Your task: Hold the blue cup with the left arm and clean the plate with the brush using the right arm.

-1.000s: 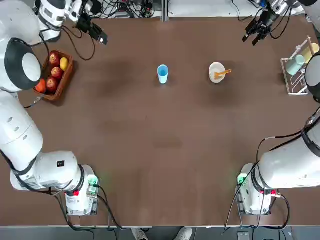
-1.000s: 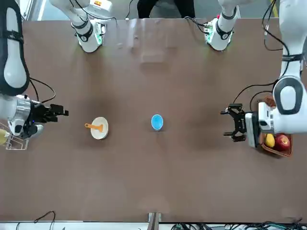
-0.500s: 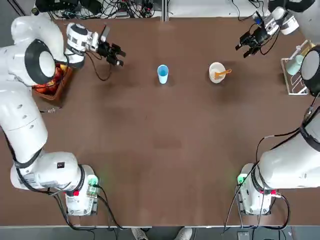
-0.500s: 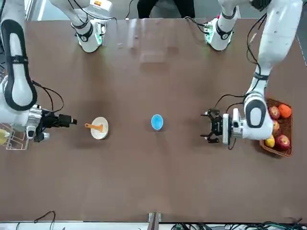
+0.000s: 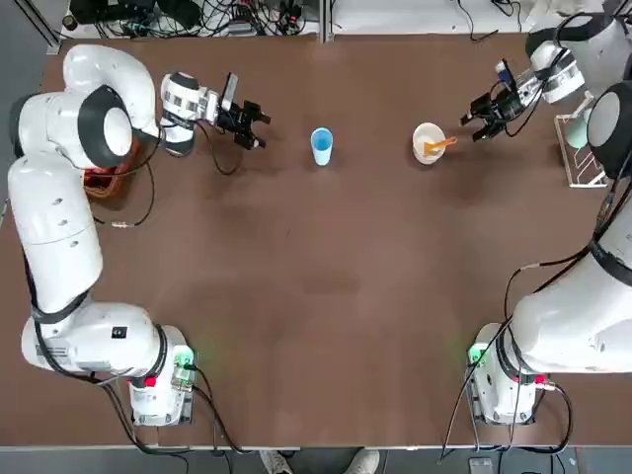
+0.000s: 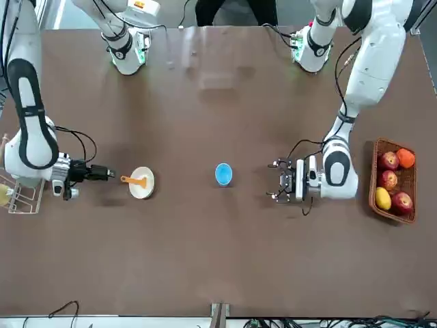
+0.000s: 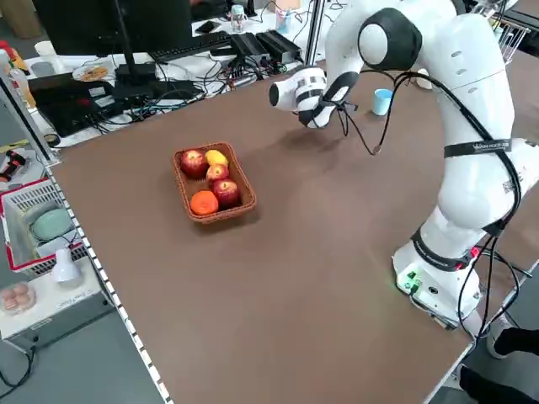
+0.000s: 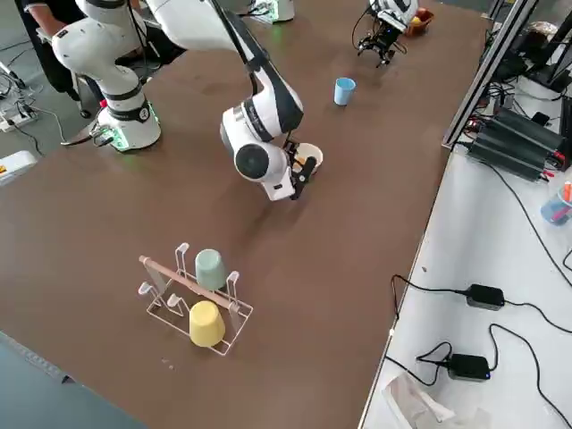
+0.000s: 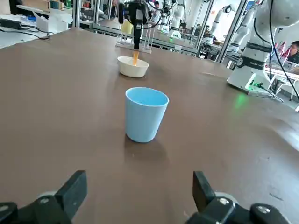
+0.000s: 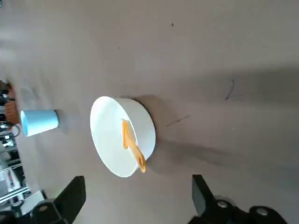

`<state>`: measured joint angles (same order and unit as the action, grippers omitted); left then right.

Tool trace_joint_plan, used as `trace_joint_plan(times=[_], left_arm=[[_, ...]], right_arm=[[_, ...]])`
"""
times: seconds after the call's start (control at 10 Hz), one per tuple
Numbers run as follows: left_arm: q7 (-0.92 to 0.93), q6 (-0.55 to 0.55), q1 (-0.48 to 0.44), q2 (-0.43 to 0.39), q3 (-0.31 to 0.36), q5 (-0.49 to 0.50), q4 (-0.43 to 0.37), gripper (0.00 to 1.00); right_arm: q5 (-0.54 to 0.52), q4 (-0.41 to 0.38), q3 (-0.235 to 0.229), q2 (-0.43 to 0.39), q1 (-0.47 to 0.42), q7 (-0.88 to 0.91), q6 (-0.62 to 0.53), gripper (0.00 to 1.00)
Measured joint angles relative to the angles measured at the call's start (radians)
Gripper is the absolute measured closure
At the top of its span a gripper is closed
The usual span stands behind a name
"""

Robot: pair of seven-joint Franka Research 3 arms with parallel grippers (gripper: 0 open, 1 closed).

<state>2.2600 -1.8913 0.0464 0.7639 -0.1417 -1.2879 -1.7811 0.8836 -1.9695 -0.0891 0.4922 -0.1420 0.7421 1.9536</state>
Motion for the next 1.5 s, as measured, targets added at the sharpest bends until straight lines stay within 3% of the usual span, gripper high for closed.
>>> trace_joint_plan(times=[0.4,0.7,1.1,1.5], left_arm=[[0.04,-0.074,0.105,0.032,0.0,-0.09,0.028,0.0],[0.091,-0.094,0.147,0.072,0.002,-0.143,0.075,0.02],[0.155,-0.129,0.186,0.091,0.007,-0.21,0.081,0.01],[0.163,-0.151,0.307,0.093,0.084,-0.315,0.08,0.01]], right_arm=[[0.038,0.001,0.112,0.038,-0.096,0.071,-0.007,0.0],[0.038,0.0,0.121,0.046,-0.116,0.171,-0.021,0.0],[0.078,0.001,0.156,0.096,-0.13,0.214,0.001,0.0],[0.079,0.002,0.165,0.104,-0.13,0.221,0.001,0.07]])
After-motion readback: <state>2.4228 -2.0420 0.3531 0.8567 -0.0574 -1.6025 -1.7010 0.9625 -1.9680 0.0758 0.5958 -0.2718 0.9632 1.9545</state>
